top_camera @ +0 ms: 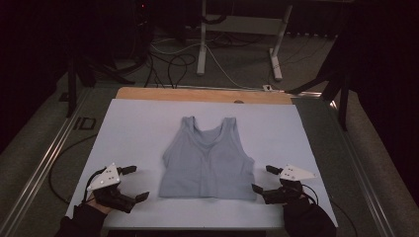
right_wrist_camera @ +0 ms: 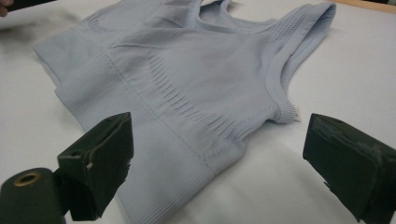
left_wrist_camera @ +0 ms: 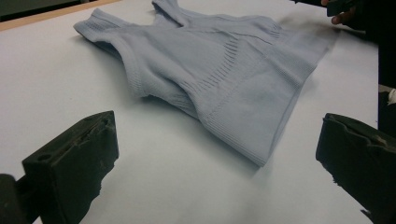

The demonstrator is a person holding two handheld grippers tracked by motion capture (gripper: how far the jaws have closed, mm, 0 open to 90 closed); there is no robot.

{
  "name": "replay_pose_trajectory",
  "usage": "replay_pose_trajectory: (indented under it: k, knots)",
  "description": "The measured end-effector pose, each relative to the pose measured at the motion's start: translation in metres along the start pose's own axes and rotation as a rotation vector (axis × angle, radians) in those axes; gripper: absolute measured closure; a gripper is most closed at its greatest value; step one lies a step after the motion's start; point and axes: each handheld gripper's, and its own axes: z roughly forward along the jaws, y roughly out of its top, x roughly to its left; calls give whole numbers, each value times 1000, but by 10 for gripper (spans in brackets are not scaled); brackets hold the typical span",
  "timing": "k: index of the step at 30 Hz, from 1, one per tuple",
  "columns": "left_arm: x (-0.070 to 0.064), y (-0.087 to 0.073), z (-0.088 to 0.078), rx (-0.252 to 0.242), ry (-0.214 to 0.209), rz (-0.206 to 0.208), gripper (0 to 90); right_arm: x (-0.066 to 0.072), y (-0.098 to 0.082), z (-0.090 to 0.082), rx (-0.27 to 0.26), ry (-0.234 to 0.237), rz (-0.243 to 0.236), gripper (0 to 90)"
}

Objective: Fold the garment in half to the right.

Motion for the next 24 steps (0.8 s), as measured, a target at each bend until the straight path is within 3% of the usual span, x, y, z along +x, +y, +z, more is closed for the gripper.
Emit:
replay_pose_trajectory:
  k: [13,19,24]
  knots:
    - [-2,3,0,-1,-1,8,3,0,1,1,2,-1,-6,88]
    - [-4,5,2,7,-14,9,3,-2,4,-2,-16,-16,25,88]
    - [-7,11,2,7,-19,11,2,4,7,0,12,-33,-2,88]
